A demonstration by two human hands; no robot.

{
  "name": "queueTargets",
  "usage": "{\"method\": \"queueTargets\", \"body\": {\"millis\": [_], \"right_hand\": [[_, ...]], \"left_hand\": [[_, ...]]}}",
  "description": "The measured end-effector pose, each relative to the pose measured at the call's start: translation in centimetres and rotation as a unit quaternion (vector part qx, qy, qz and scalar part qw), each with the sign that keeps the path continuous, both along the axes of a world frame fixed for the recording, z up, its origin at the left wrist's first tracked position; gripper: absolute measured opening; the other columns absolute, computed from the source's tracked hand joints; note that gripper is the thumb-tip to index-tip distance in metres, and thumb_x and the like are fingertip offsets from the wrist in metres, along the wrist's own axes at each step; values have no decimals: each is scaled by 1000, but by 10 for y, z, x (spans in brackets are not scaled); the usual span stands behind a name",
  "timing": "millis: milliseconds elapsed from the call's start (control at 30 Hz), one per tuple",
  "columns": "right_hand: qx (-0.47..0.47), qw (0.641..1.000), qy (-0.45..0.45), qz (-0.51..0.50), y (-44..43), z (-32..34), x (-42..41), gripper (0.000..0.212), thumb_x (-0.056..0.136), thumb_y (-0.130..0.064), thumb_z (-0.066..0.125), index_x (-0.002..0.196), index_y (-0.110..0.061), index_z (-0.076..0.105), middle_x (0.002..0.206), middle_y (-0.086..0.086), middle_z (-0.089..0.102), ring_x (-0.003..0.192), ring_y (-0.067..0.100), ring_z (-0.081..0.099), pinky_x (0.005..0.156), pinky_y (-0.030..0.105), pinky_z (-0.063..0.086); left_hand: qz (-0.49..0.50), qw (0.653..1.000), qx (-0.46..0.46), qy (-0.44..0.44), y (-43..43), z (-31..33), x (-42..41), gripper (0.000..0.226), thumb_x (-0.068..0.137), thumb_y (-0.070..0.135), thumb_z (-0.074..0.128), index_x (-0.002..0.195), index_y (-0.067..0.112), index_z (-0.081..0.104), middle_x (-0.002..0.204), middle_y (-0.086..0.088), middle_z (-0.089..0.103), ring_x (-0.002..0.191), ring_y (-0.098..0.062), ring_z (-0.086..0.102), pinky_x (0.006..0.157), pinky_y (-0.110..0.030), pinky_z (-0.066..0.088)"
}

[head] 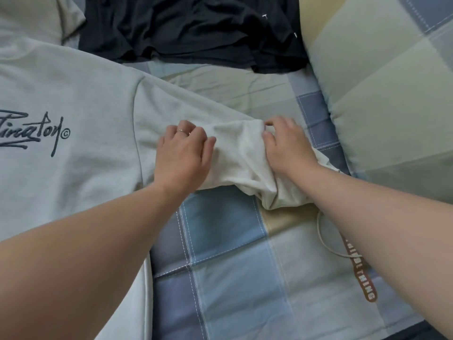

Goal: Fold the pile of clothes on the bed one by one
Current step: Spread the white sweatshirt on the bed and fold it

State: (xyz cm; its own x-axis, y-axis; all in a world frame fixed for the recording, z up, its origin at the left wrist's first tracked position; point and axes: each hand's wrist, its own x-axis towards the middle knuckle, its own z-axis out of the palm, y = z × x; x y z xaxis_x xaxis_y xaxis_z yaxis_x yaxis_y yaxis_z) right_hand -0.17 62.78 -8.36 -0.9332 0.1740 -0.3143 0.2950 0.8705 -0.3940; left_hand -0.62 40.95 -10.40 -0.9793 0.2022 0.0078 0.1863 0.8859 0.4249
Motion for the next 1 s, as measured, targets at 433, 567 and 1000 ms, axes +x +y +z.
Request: {"method": "queueTargets", "body": {"millis": [433,567,1000], "right_hand": [[41,986,-158,25,12,-24,-52,55,72,-55,78,116,-35,52,121,-3,50,115,25,47,102,47,40],[-49,985,-146,-82,23,-24,-51,32,89,-49,63,74,-22,54,77,-6,58,81,22,54,74,34,41],[44,981,-153,-114,62,-15,-33,6,89,-24,62,86,-18,63,97,9,66,93,30,60,59,29,40]], "left_hand": [[-45,986,-90,-135,0,-38,-115,14,100,37,52,104,25,56,112,0,52,90,-26,52,77,-36,41],[-32,998,47,-6,6,-25,-107,9,102,29,46,98,21,48,91,6,50,81,-22,46,60,-32,34],[-101,993,17,-63,29,-39,-78,41,95,15,57,134,22,47,167,-2,16,104,-29,60,86,-37,45]]}}
